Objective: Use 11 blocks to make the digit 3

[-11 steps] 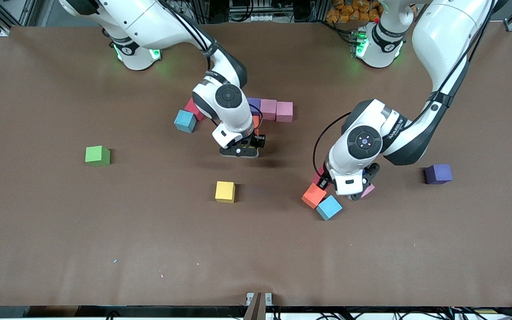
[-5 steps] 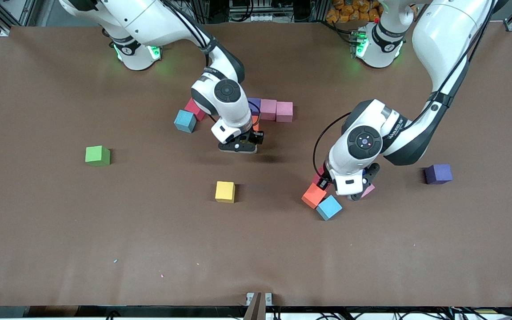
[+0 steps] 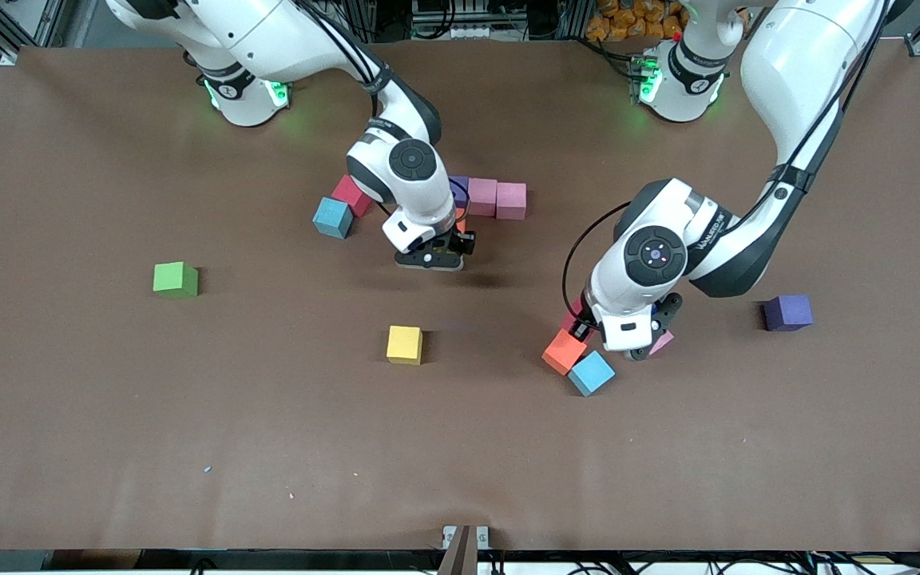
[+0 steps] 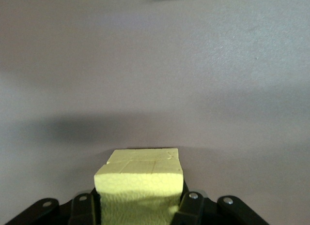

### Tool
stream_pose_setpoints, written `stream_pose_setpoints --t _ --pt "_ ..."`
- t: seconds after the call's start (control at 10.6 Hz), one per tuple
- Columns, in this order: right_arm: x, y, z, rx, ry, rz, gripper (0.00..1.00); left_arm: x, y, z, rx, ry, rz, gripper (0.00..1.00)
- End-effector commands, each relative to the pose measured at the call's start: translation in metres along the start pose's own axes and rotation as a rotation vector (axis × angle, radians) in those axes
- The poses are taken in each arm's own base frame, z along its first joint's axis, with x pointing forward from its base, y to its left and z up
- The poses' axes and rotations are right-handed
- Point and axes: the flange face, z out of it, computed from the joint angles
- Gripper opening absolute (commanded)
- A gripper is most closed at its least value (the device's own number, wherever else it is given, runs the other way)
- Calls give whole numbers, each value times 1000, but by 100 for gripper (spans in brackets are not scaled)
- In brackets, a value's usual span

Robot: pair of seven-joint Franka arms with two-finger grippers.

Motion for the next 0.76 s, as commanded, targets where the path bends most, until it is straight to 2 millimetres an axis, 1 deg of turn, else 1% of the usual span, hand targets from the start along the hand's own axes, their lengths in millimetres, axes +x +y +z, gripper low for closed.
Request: stream_pose_setpoints --t 0.0,0.66 --pt "-10 -1 1 -18 32 -4 0 0 -1 -4 6 -7 9 0" --pt "-13 -3 9 -28 38 -25 0 0 -1 -4 6 -7 15 0"
